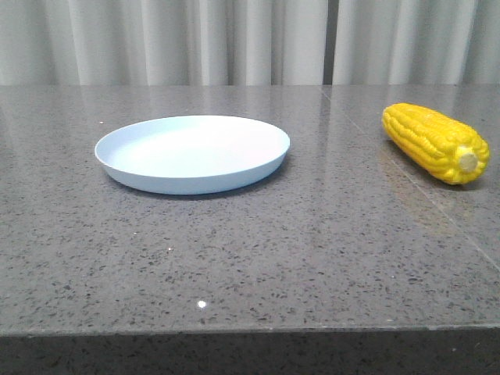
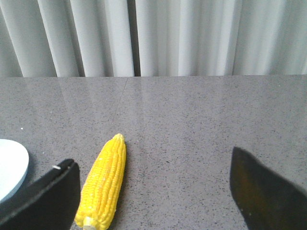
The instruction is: Place corn on plate with both arms
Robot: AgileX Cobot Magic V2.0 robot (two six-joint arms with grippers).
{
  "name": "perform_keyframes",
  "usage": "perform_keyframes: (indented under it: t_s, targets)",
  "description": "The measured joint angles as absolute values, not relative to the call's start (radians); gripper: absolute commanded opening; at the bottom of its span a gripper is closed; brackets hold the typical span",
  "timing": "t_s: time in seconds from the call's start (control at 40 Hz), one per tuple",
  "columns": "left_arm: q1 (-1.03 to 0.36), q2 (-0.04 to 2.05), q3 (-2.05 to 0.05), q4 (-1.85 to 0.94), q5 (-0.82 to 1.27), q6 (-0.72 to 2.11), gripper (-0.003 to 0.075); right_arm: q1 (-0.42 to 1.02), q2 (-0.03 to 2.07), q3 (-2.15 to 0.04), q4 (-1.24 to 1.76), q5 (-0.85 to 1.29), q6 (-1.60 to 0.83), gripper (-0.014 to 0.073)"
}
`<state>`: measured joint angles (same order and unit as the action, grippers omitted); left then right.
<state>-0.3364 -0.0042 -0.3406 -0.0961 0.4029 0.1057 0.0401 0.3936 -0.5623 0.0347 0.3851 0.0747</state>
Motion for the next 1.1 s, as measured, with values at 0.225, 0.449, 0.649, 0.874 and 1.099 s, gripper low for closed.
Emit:
perform_keyframes:
  t_s: [0.225,0.449,0.649,0.874,1.099]
  targets:
    - [-0.336,-0.004,-0.341,-0.096,0.403,0.106,-0.0020,0.040,0.504,-0.610,0.042,0.425,0.075,0.0653]
    - [-0.336,-0.004,-0.341,-0.096,0.403,0.106,-0.0020,0.042,0.817,-0.819,0.066,0.633,0.075,0.0653]
    - [-0.336,-0.004,-0.341,-0.096,0.403,0.106,-0.0020,0.149,1.090,-1.017,0.090,0.784,0.084,0.0653]
    - [-0.336,-0.004,-0.341,-0.096,0.403,0.105,-0.0020,0.228,1.356,-1.191,0.102,0.875,0.207,0.0653]
    - [-0.336,-0.004,-0.341,-0.096,0.403,0.105,-0.0020,0.223,1.522,-1.264,0.087,0.887,0.296,0.0653]
